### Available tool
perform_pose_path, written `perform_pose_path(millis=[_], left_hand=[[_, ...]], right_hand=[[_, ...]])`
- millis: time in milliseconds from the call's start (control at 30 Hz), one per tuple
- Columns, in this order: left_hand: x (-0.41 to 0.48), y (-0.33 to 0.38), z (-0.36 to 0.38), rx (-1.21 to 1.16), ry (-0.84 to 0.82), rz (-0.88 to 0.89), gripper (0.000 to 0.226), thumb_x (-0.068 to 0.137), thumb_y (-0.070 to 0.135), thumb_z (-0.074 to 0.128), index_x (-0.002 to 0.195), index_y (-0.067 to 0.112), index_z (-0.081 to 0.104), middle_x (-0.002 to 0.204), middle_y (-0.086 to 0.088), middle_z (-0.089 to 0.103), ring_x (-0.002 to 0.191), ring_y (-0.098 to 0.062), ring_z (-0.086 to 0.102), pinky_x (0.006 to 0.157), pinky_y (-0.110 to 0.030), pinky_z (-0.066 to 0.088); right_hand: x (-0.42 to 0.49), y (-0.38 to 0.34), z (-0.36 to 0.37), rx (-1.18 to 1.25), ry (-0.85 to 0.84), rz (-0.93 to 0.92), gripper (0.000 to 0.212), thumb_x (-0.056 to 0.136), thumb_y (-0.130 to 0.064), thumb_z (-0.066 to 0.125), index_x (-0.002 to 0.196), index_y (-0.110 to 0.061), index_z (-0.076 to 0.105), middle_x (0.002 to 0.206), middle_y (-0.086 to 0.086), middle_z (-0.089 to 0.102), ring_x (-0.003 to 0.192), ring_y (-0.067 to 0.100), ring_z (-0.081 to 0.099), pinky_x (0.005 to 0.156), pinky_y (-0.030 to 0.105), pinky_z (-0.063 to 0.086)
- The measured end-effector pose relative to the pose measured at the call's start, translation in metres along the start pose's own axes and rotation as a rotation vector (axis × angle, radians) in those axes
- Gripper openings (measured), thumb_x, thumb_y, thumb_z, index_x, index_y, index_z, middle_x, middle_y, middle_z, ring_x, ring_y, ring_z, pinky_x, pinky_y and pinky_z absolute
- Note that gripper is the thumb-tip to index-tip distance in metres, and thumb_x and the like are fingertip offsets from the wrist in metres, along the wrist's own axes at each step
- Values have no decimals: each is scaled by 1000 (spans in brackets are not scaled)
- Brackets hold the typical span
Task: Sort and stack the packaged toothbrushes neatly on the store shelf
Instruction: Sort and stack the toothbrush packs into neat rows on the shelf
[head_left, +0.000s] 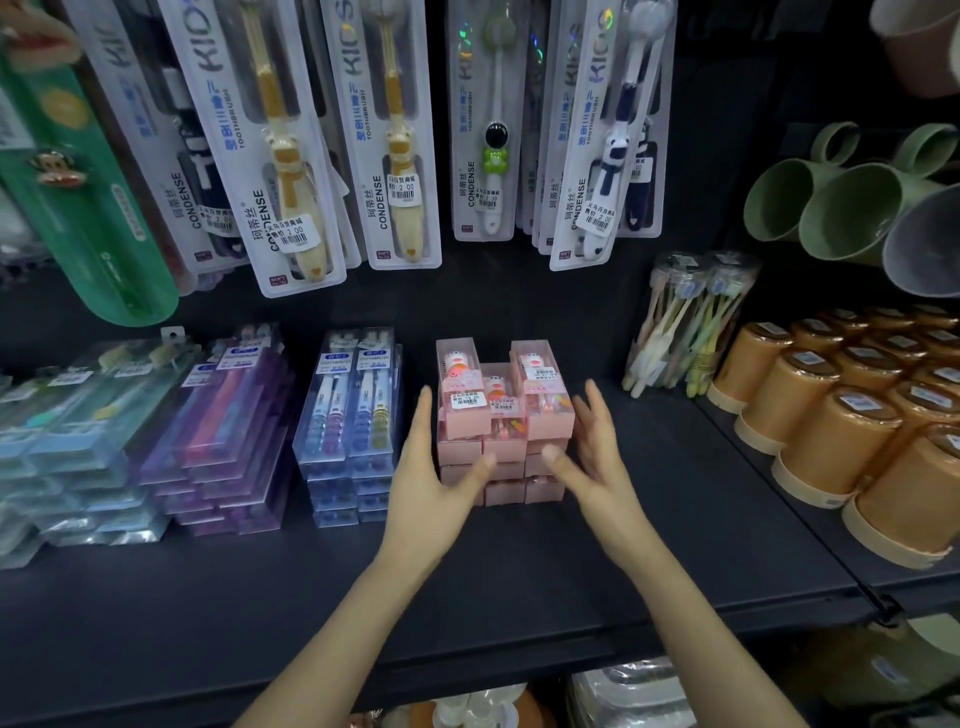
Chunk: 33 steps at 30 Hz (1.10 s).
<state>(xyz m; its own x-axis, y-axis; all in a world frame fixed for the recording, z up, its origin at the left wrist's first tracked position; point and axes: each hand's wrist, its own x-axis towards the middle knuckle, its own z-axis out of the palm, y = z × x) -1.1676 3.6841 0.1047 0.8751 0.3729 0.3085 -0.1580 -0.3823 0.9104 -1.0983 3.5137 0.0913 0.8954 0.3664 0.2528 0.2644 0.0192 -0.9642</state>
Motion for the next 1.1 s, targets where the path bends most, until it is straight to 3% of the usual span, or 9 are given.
perform_pose_path(millis=[100,200,300,567,733,800,900,967,1100], left_hand=[[15,13,-6,-17,-53,28,74,86,40,61,143,44,13,140,36,24,132,13,26,106,-10,25],[23,11,-10,84,-89,46,57,95,29,54,146,32,29,147,20,32,137,2,29,101,-1,23],[24,8,-10,140,-82,47,49,98,24,51,144,22,37,151,4,37,140,-8,30,106,-9,24],[23,12,-6,169,-55,66,47,99,21,47,145,19,37,150,1,39,136,-7,34,107,-15,28],[23,11,-7,185,-58,75,47,99,23,47,145,20,37,150,-3,39,139,-15,33,111,-24,30],[22,10,-7,197,-54,80,47,99,23,48,144,22,37,149,-3,41,137,-14,37,107,-17,32],[23,9,-6,212,-38,95,45,99,22,49,143,21,40,139,-4,52,115,-2,46,83,6,31],[23,9,-6,219,-33,109,44,99,21,49,142,20,42,129,-5,58,102,1,45,75,8,30],[22,10,-6,217,-26,108,46,99,22,48,144,21,39,127,1,57,108,-5,51,79,5,32]], right_hand=[[14,-18,-6,27,-62,8,54,89,-37,55,136,-51,31,143,-27,37,128,-14,37,96,7,39],[24,-25,-9,-75,-99,11,42,98,-23,50,137,-35,42,146,-15,42,135,0,38,109,22,36],[29,-27,-14,-169,-93,31,42,100,-21,48,141,-27,43,151,-9,37,138,5,33,116,35,30],[26,-25,-13,-254,-64,11,43,99,-30,48,142,-29,43,147,-13,43,134,1,39,113,28,34],[20,-23,-13,-270,-60,8,45,98,-35,48,142,-32,43,147,-13,43,133,0,39,111,28,37],[19,-24,-13,-273,-65,7,45,98,-34,48,143,-31,43,147,-13,43,133,0,40,111,28,37],[18,-25,-14,-284,-61,8,45,98,-32,48,143,-30,43,147,-12,43,133,1,40,111,29,37],[19,-26,-13,-295,-63,9,45,98,-34,48,143,-31,43,147,-12,43,133,1,40,111,30,37],[20,-24,-14,-308,-57,6,45,98,-36,48,143,-32,43,145,-16,44,132,-2,40,111,31,37]])
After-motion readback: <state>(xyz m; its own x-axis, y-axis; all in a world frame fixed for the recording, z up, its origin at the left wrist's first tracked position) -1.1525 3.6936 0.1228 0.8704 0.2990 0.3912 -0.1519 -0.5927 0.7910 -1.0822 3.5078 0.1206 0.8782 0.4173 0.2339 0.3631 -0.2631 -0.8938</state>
